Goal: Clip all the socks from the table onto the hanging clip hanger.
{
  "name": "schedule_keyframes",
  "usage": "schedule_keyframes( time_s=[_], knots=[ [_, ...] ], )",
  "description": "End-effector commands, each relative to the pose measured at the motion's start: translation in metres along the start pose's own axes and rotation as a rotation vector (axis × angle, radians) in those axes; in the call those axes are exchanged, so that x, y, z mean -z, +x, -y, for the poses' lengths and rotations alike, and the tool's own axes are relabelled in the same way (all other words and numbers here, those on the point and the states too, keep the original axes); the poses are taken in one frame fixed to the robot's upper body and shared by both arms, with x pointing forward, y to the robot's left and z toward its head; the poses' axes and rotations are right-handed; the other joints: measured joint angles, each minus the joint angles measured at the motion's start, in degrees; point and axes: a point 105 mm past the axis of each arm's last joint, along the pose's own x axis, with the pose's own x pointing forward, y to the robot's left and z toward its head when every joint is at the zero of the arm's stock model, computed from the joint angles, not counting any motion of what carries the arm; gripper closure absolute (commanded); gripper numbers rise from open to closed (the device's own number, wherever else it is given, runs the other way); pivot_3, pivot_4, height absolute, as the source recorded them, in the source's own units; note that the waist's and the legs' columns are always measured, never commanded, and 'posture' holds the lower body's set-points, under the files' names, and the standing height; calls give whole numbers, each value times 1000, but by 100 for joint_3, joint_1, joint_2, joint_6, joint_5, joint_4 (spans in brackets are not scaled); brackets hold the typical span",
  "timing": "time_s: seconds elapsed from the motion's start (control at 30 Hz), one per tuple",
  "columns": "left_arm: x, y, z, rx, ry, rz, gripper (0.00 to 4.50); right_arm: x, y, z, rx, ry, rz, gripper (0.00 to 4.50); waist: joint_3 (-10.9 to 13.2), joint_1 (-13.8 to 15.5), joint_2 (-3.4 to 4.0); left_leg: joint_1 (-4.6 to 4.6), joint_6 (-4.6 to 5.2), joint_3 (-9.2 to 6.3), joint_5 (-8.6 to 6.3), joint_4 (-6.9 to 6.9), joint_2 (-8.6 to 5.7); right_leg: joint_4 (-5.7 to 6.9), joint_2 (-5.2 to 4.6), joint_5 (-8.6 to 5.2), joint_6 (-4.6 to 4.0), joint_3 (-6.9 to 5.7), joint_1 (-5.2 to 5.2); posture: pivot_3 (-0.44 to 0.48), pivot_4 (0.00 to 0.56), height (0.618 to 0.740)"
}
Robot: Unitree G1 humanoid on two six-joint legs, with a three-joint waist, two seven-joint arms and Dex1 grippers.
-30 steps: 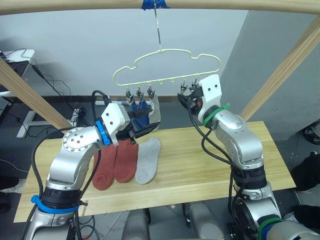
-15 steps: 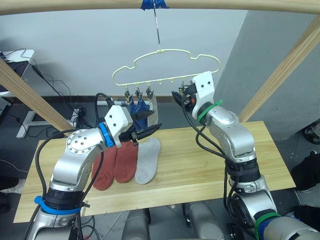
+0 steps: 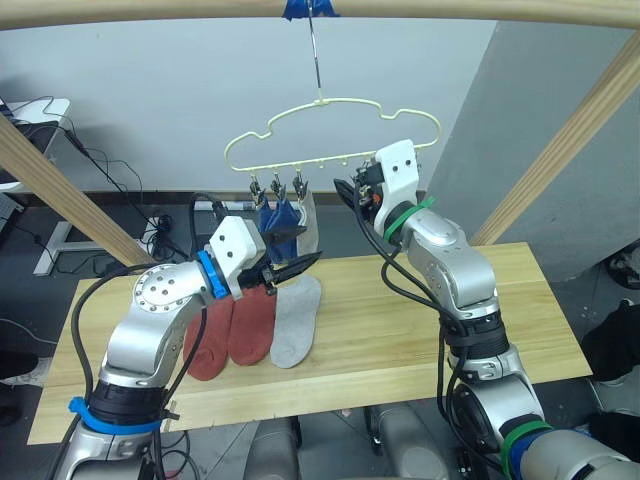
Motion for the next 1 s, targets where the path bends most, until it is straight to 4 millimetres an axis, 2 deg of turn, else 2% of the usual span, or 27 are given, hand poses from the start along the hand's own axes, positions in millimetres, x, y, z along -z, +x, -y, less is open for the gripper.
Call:
schedule_keyframes(
  time_s=[0.03, 0.2, 0.27, 0.43, 0.53, 0.7, 0.87, 1.0],
  knots=[
    [-6, 1, 4, -2, 22, 27, 2043, -18, 1, -1, -1, 0, 70, 2421, 0, -1, 0, 0, 0, 0, 0, 0, 0, 0, 0, 0, 0, 0, 0, -158, 218, 740],
    [2, 2, 5, -53, -20, 22, 2043, -18, 1, 1, 7, 4, 71, 3892, 0, 0, 0, 0, 0, 0, 0, 0, 0, 1, 0, 0, 0, 0, 0, -160, 219, 740],
    [10, 3, 10, -83, -22, 3, 2043, -18, 0, 2, 11, 8, 72, 4325, 0, -1, 0, 0, 0, 0, 0, 0, 0, 0, 0, 0, 0, 0, 0, -162, 221, 740],
    [31, 7, 20, -188, -70, -53, 2043, -18, -1, 3, 12, 11, 71, 4361, 0, -1, 0, 0, 0, -1, 0, 0, 0, 2, 0, 0, -1, 1, 0, -165, 226, 740],
    [54, 11, 33, -269, -172, -126, 1514, -17, -1, 3, 9, 11, 64, 4361, 0, -1, 0, 1, 0, 0, 0, 1, 0, 3, -1, 0, -1, 2, 1, -165, 234, 740],
    [96, 21, 33, -447, -317, -261, 79, -15, -3, 3, 4, 13, 52, 4361, 0, 4, 1, 1, 1, -3, 0, 4, -1, 8, 0, 0, 0, -1, 1, -178, 247, 740],
    [123, 30, 29, -561, -420, -352, 0, -13, -6, 3, -5, 12, 35, 4361, 0, -2, 1, 3, 5, -3, 3, 8, -2, 21, 0, 0, 1, 0, 0, -190, 257, 740],
    [137, 33, 24, -596, -452, -401, 0, -12, -7, 1, -11, 14, 25, 4361, 0, -6, 0, 7, 7, -2, 4, 8, -4, 33, 1, -2, 2, 3, -2, -200, 263, 740]
  ],
)
